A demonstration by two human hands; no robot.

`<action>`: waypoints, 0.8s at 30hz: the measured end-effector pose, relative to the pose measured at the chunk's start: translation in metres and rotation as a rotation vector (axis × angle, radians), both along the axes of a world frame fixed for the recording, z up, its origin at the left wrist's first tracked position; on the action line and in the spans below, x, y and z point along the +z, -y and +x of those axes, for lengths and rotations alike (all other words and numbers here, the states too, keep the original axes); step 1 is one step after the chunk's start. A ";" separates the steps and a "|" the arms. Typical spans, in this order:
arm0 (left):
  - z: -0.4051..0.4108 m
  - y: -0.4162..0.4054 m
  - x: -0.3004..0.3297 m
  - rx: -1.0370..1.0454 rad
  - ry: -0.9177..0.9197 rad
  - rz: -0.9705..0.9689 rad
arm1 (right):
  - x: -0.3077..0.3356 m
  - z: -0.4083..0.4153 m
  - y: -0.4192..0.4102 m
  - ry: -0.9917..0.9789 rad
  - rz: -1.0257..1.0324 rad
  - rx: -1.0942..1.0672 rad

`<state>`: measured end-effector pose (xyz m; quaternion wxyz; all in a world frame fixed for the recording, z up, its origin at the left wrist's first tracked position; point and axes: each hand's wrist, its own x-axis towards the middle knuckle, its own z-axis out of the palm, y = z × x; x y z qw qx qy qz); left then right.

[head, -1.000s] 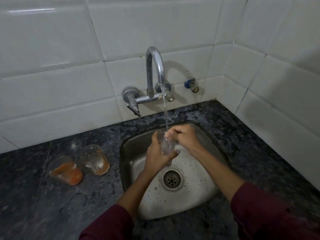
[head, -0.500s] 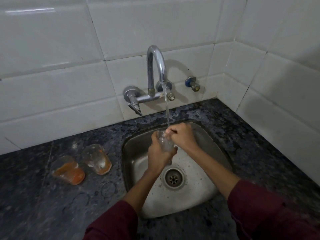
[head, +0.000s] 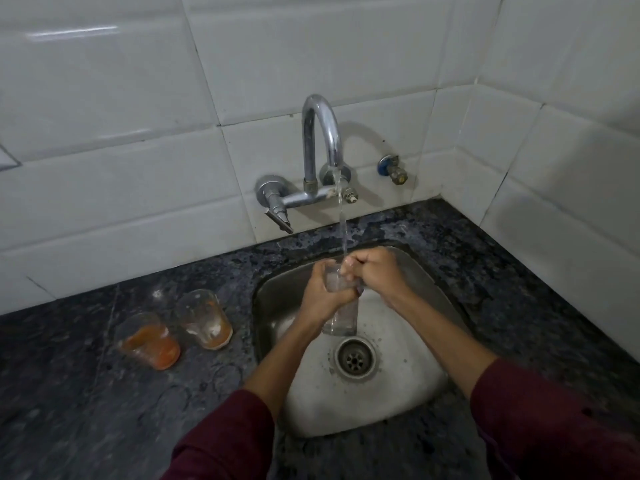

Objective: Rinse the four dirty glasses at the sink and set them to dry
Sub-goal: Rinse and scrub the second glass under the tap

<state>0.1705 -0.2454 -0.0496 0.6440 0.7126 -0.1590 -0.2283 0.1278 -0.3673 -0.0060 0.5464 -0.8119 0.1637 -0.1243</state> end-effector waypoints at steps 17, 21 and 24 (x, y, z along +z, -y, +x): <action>-0.005 -0.005 -0.053 0.041 -0.863 0.007 | -0.045 -0.006 -0.004 -0.344 0.482 -0.064; -0.005 -0.001 -0.043 0.110 -0.791 -0.073 | -0.043 -0.010 -0.008 -0.241 0.461 -0.098; 0.002 0.006 -0.041 0.185 -0.621 -0.191 | -0.044 -0.023 -0.012 -0.279 0.441 0.060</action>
